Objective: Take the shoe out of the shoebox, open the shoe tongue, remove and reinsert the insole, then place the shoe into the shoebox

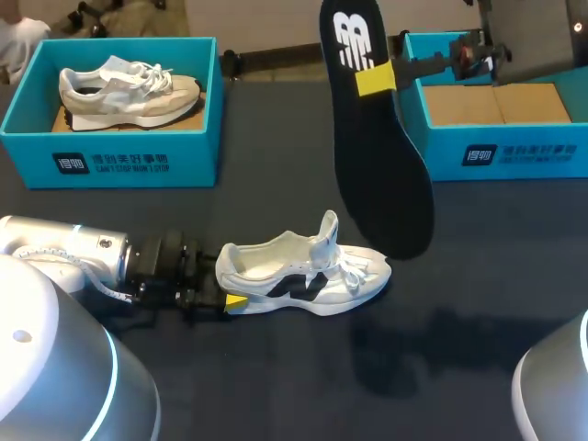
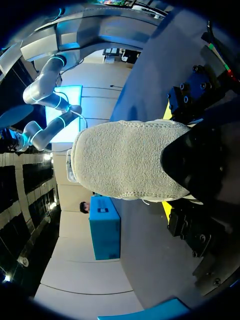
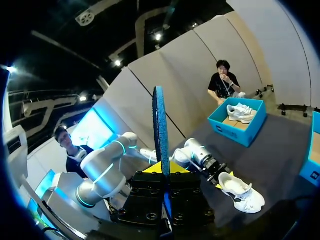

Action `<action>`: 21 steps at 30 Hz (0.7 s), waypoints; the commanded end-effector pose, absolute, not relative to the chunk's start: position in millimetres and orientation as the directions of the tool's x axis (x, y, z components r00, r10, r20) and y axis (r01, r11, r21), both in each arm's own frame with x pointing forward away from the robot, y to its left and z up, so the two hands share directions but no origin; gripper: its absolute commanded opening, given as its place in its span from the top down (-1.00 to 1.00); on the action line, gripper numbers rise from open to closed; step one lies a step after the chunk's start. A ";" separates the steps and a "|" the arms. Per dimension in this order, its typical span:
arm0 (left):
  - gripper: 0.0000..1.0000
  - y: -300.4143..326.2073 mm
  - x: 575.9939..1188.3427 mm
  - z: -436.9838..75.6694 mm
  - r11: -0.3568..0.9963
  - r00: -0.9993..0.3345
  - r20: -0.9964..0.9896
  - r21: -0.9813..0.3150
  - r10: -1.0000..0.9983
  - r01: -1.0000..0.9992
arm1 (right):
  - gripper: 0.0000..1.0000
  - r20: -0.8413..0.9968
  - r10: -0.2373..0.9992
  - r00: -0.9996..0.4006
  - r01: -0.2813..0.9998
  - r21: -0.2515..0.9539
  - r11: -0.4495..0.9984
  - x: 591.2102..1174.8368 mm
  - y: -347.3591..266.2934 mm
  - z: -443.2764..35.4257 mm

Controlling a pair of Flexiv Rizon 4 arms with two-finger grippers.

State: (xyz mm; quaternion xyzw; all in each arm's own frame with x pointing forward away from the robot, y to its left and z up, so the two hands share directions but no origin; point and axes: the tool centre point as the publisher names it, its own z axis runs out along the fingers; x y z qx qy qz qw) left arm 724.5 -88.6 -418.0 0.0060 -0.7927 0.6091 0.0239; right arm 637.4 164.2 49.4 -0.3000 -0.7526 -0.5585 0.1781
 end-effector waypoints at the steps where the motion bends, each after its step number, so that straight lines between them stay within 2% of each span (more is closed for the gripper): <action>1: 1.00 -88.5 724.2 -419.8 0.258 -0.999 0.044 -0.965 0.016 -0.038 | 1.00 0.594 0.267 -0.759 0.646 0.738 0.196 637.3 166.1 45.8; 18: 1.00 -88.5 724.2 -419.8 0.258 -0.999 0.044 -0.965 0.016 -0.038 | 1.00 0.594 0.267 -0.759 0.646 0.738 0.196 637.3 166.1 45.8; 21: 1.00 -85.6 726.1 -419.3 0.291 -0.999 0.048 -0.956 0.009 -0.043 | 1.00 0.594 0.267 -0.759 0.646 0.738 0.196 637.3 166.1 45.8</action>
